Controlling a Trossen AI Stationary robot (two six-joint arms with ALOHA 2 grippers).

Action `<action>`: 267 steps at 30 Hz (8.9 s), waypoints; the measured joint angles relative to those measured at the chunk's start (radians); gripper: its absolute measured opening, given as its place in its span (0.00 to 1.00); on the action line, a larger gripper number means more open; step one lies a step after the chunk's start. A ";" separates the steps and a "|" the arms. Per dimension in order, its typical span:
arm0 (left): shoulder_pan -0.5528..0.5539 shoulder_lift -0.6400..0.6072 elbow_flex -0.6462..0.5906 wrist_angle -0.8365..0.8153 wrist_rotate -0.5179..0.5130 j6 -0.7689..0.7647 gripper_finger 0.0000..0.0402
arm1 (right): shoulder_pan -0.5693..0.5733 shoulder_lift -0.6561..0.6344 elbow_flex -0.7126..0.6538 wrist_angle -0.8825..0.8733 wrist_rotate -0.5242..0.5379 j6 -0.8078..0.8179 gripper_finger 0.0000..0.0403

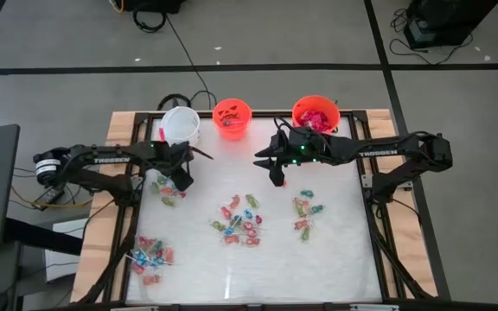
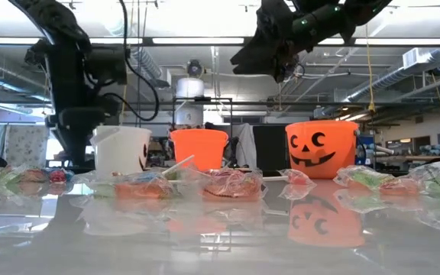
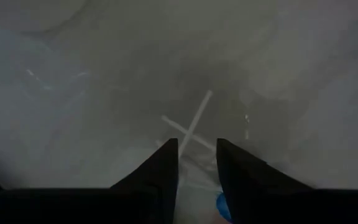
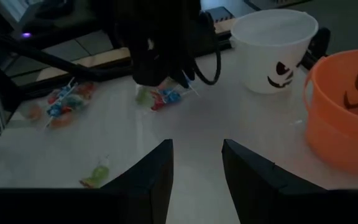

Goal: Sort candy by brand, put in halloween buckets
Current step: Put the blue lollipop into the left orange bucket, then put the green lollipop into the left orange bucket, then put the red lollipop into the left orange bucket

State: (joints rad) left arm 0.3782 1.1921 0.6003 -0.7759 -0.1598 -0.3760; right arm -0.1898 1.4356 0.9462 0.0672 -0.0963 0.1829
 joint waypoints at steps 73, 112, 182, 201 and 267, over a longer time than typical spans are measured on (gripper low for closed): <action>0.282 0.445 0.653 0.509 0.059 0.274 0.30 | -0.010 -0.017 0.000 -0.017 0.056 -0.045 0.37; -0.280 0.013 0.120 -0.372 -0.142 -0.607 0.36 | 0.006 -0.017 0.000 -0.071 0.051 -0.025 0.37; -0.110 0.053 0.209 -0.407 -0.096 -0.357 0.32 | -0.018 -0.017 0.000 -0.101 0.042 -0.035 0.37; 0.095 0.269 0.560 0.224 -0.151 0.111 0.31 | -0.052 -0.036 0.000 -0.195 0.053 -0.010 0.37; -0.367 0.099 0.129 -0.103 -0.063 -0.257 0.53 | -0.061 -0.042 0.000 -0.199 0.080 0.005 0.37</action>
State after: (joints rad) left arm 0.0111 1.2914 0.7293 -0.8787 -0.2224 -0.6330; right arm -0.2508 1.3937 0.9463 -0.1318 -0.0158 0.1879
